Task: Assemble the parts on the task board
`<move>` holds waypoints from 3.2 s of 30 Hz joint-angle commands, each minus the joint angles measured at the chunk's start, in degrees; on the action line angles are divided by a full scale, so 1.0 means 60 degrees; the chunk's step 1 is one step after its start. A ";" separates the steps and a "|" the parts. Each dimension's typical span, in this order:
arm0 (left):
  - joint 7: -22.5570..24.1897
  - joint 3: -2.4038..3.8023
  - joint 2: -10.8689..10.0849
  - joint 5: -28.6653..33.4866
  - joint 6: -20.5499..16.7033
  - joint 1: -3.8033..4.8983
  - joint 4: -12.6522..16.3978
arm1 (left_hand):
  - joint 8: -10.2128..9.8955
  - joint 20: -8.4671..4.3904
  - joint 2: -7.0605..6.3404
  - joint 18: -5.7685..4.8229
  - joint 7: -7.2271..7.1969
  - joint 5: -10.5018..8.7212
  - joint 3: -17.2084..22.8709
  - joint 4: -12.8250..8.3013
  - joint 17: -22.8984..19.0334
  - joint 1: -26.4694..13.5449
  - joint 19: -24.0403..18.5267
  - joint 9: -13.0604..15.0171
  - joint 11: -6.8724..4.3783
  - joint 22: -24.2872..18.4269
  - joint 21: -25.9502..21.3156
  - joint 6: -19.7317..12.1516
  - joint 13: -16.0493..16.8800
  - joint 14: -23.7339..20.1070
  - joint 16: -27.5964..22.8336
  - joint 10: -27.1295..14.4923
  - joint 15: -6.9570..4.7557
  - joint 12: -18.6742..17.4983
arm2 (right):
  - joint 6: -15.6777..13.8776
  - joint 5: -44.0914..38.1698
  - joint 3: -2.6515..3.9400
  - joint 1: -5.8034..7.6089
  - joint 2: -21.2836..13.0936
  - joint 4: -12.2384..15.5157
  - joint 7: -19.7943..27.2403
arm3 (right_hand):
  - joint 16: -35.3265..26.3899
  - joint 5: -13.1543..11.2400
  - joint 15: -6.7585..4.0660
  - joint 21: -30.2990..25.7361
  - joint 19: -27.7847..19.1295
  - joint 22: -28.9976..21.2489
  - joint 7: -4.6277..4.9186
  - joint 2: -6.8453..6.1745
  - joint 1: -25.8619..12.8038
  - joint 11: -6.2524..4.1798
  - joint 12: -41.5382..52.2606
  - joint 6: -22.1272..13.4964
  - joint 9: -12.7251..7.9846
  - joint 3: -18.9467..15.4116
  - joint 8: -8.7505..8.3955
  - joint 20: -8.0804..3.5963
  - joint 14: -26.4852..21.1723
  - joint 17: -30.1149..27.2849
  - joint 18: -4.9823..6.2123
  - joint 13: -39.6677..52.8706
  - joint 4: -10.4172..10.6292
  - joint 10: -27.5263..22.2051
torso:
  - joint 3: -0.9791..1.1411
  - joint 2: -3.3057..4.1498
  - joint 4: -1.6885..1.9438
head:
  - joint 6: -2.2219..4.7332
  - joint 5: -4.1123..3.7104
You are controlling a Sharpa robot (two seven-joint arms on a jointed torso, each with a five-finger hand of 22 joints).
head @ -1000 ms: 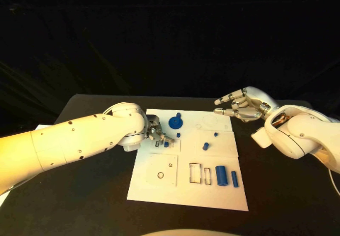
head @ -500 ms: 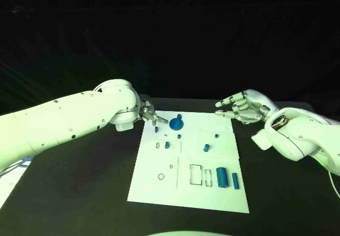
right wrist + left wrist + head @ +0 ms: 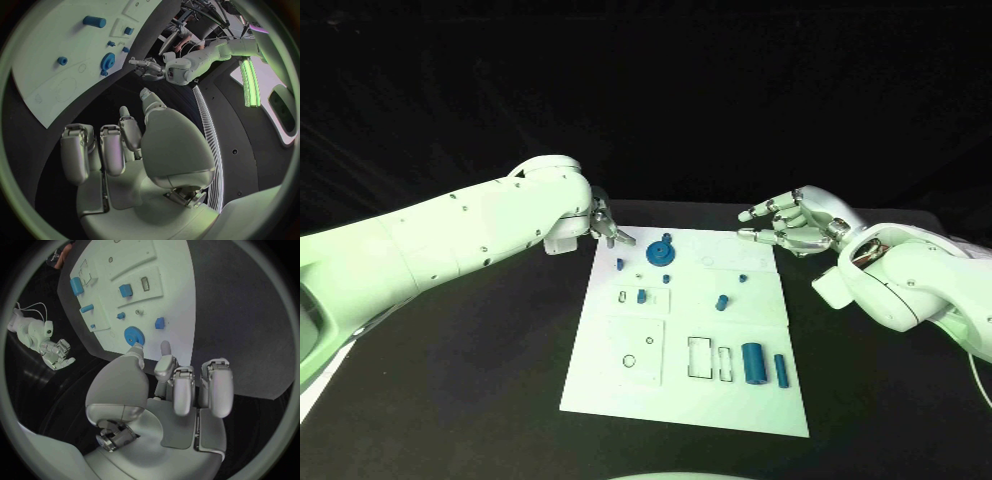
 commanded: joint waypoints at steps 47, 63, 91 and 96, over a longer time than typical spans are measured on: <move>-0.0125 -0.0175 0.0603 0.0333 0.1073 -0.0246 -0.0801 | -0.0173 0.0018 0.0529 -0.0016 -0.0067 0.0040 -0.0021 -0.0193 0.2515 0.1017 0.0568 -0.0312 -0.0078 0.1817 0.0134 0.0392 0.0136 0.0990 0.0029 0.0234 -0.0012 0.0223 | 0.0119 -0.0109 0.0000 -0.0028 0.0057 -0.0017 0.0013 | -0.0063 0.0064 -0.0008 -0.0045 -0.0066 0.0942 -0.0008 0.0104 0.0035 -0.0006 -0.0031 -0.0041 0.0006 -0.0053 -0.0008 0.0017 0.0610 0.0765 0.0122 0.0239 -0.0004 -0.0053 | 0.0006 -0.0007 -0.0004 | -0.0062 0.0021; 0.0046 -0.0176 0.0678 0.0571 0.0649 -0.0276 -0.0918 | -0.0439 -0.0048 0.1224 0.0001 -0.0076 0.0119 0.2142 -0.1396 0.2515 0.2924 0.0527 -0.0535 -0.0112 0.1774 0.0073 0.0120 -0.0002 0.0990 0.0029 0.0092 -0.0060 0.0056 | 0.0153 -0.0110 0.0000 -0.0029 0.0053 -0.0022 0.0012 | -0.0065 0.0066 -0.0008 -0.0044 -0.0063 0.0944 -0.0010 0.0106 0.0044 -0.0008 -0.0017 -0.0031 0.0010 -0.0057 -0.0001 0.0016 0.0610 0.0762 0.0122 0.0246 -0.0009 -0.0046 | 0.0011 -0.0005 -0.0008 | -0.0108 0.0003; 0.0317 -0.0189 -0.1313 0.0907 -0.1345 -0.0517 0.2251 | 0.0135 0.0013 -0.0164 0.0004 -0.0046 0.0023 0.5885 -0.2091 0.2515 0.1429 0.0529 -0.0208 -0.0077 0.1798 0.0043 0.0116 -0.0052 0.0990 0.0029 0.0245 0.0013 0.0079 | 0.0229 -0.0077 -0.0008 -0.0093 0.0058 -0.0114 -0.0027 | -0.0072 0.0067 -0.0010 -0.0052 -0.0072 0.0932 -0.0014 0.0114 0.0051 -0.0011 -0.0014 -0.0007 0.0019 -0.0067 0.0013 0.0016 0.0609 0.0754 0.0125 0.0246 -0.0010 -0.0043 | 0.0023 -0.0029 0.0033 | -0.0129 0.0069; 0.0540 -0.0200 -0.1597 0.0429 -0.1963 -0.0753 0.2718 | 0.0171 0.0006 -0.0202 -0.0001 -0.0060 0.0019 0.5925 -0.2098 0.2515 0.1388 0.0542 -0.0190 -0.0088 0.1817 0.0058 0.0133 -0.0035 0.0990 0.0029 0.0269 0.0006 0.0099 | 0.0225 -0.0106 -0.0009 -0.0097 0.0047 -0.0124 -0.0026 | -0.0072 0.0067 -0.0010 -0.0052 -0.0072 0.0932 -0.0014 0.0114 0.0051 -0.0011 -0.0014 -0.0007 0.0019 -0.0067 0.0013 0.0016 0.0609 0.0754 0.0125 0.0246 -0.0010 -0.0043 | 0.0005 -0.0027 0.0042 | -0.0121 0.0078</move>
